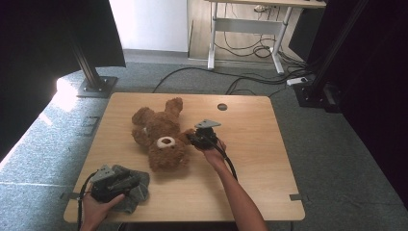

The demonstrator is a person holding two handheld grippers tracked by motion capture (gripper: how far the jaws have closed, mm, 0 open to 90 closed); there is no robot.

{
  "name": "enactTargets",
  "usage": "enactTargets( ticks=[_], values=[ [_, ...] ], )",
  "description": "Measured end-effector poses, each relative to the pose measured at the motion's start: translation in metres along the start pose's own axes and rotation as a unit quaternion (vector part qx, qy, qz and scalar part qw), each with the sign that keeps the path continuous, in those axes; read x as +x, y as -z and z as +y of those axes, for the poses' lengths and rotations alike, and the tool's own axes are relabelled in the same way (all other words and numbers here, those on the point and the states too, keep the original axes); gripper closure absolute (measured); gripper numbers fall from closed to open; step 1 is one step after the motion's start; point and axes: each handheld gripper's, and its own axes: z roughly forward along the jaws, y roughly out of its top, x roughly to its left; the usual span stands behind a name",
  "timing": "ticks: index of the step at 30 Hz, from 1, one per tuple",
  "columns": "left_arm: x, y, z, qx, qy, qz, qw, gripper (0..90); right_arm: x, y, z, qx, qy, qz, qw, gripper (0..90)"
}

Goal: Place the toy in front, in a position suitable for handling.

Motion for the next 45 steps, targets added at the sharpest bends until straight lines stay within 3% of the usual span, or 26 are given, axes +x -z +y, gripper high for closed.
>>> enactTargets(
  ticks=[7, 8, 12, 16, 22, 35, 38, 40, 45],
  values=[
    [0.001, 0.000, 0.000, -0.002, 0.001, 0.001, 1.0000, 39.2, -0.021, 0.027, -0.017, -0.005, -0.020, -0.030, 0.9993, 73.9],
    [0.001, 0.000, 0.000, -0.001, 0.000, 0.001, 1.0000, 39.2, -0.024, 0.037, -0.023, -0.004, -0.022, -0.035, 0.9991, 74.0],
    [0.002, 0.001, 0.000, -0.002, 0.000, 0.000, 1.0000, 39.2, -0.025, 0.054, -0.034, -0.006, -0.023, -0.044, 0.9987, 74.1],
    [0.002, 0.000, 0.002, -0.001, -0.003, -0.001, 1.0000, 39.2, -0.020, 0.078, -0.052, -0.008, -0.033, -0.043, 0.9985, 74.2],
    [0.001, -0.001, 0.003, -0.001, -0.006, -0.003, 1.0000, 39.2, 0.004, 0.097, -0.071, -0.001, -0.020, -0.024, 0.9995, 74.2],
    [0.003, 0.000, 0.003, -0.002, -0.005, -0.003, 1.0000, 39.2, 0.034, 0.109, -0.084, 0.003, -0.005, -0.007, 1.0000, 73.5],
    [0.003, 0.000, 0.003, -0.002, -0.006, -0.003, 1.0000, 39.2, 0.033, 0.113, -0.085, -0.002, -0.003, -0.007, 1.0000, 69.2],
    [0.003, 0.001, 0.003, -0.003, -0.005, -0.003, 1.0000, 39.2, 0.029, 0.118, -0.081, -0.019, -0.003, -0.012, 0.9997, 64.3],
    [0.004, 0.001, 0.003, -0.005, -0.004, -0.001, 1.0000, 39.2, 0.012, 0.126, -0.060, -0.051, -0.004, -0.006, 0.9986, 48.3]
  ],
)
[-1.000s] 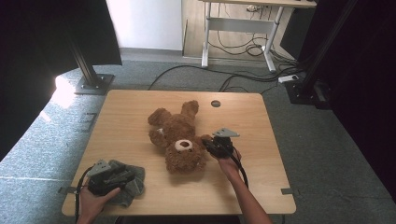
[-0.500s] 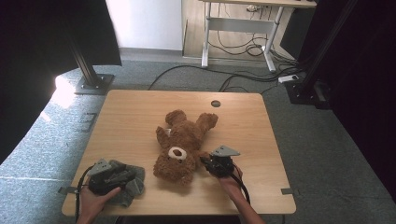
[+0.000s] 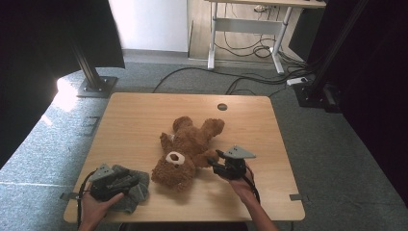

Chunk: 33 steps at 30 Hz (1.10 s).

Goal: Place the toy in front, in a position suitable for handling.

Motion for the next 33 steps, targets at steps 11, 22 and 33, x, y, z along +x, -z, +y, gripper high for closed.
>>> enactTargets(
  ticks=[11, 22, 33],
  values=[
    [0.000, 0.001, -0.001, 0.001, -0.002, 0.000, 1.0000, 39.3, -0.039, -0.039, 0.062, -0.010, -0.003, -0.032, 0.9994, 31.7],
    [0.000, 0.001, -0.001, 0.003, -0.005, -0.001, 1.0000, 39.2, -0.086, -0.092, 0.071, 0.032, -0.052, -0.057, 0.9965, 28.0],
    [0.001, 0.003, -0.002, 0.002, -0.005, -0.001, 1.0000, 39.3, -0.090, -0.109, 0.061, 0.046, -0.071, -0.047, 0.9953, 69.7]
  ],
)
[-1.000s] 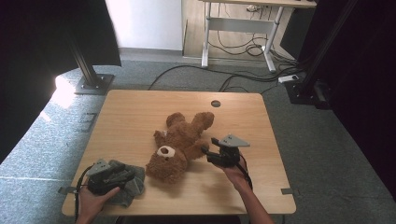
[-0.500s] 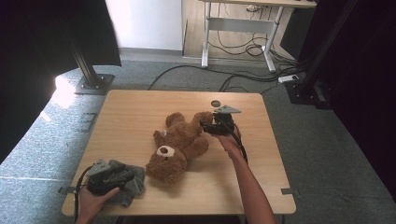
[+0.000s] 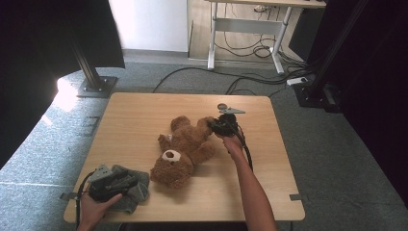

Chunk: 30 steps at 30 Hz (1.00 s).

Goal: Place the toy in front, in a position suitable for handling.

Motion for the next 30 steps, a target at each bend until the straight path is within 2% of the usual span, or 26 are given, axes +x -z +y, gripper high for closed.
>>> enactTargets(
  ticks=[1, 5, 10, 15, 20, 26, 30],
  values=[
    [0.000, 0.000, 0.000, 0.000, 0.000, 0.000, 1.0000, 39.3, 0.002, 0.003, 0.001, -0.004, 0.008, -0.016, 0.9998, 72.4],
    [-0.001, 0.000, 0.001, -0.001, -0.002, -0.002, 1.0000, 39.3, 0.000, 0.021, -0.004, -0.008, 0.022, -0.050, 0.9985, 75.1],
    [-0.004, -0.001, 0.003, -0.004, -0.004, -0.004, 1.0000, 39.3, -0.012, 0.053, -0.037, -0.006, 0.018, -0.077, 0.9969, 76.2],
    [-0.013, -0.005, 0.008, -0.004, -0.013, -0.014, 0.9998, 39.4, -0.024, 0.082, -0.070, -0.009, -0.005, -0.085, 0.9963, 76.8],
    [-0.020, -0.011, 0.009, 0.003, -0.020, -0.023, 0.9995, 39.3, -0.028, 0.095, -0.087, -0.013, -0.015, -0.083, 0.9963, 77.3],
    [-0.020, -0.010, 0.009, 0.002, -0.017, -0.024, 0.9996, 39.3, -0.021, 0.104, -0.099, -0.015, -0.015, -0.083, 0.9964, 77.8],
    [-0.019, -0.010, 0.009, 0.002, -0.015, -0.023, 0.9996, 39.3, -0.009, 0.117, -0.111, -0.018, -0.017, -0.077, 0.9967, 77.9]
  ],
)
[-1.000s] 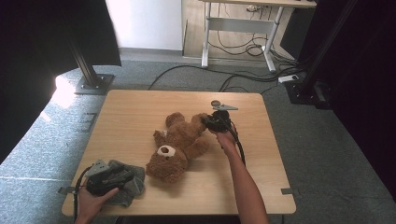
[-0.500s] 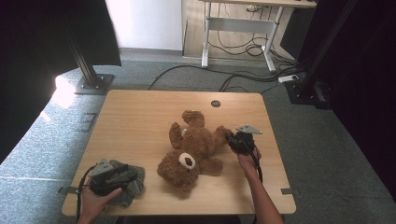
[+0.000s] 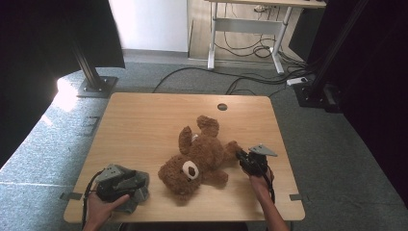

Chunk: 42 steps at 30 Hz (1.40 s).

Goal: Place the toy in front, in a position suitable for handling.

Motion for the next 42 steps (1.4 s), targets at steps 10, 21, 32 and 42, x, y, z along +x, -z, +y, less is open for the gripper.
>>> enactTargets(
  ticks=[10, 21, 32, 42],
  values=[
    [0.003, 0.001, -0.001, -0.001, 0.005, 0.002, 1.0000, 39.3, 0.020, 0.032, -0.008, -0.006, 0.009, 0.002, 0.9999, 71.9],
    [0.006, 0.002, -0.001, -0.001, 0.006, 0.006, 1.0000, 39.4, 0.021, 0.042, 0.032, -0.080, 0.038, 0.039, 0.9953, 51.8],
    [0.008, 0.004, -0.002, -0.003, 0.007, 0.009, 0.9999, 39.4, 0.062, 0.001, 0.095, -0.062, 0.087, 0.113, 0.9879, 34.3],
    [0.009, 0.006, -0.004, -0.004, 0.010, 0.009, 0.9999, 39.4, 0.084, -0.068, 0.097, 0.032, 0.085, 0.159, 0.9832, 20.1]
  ],
)
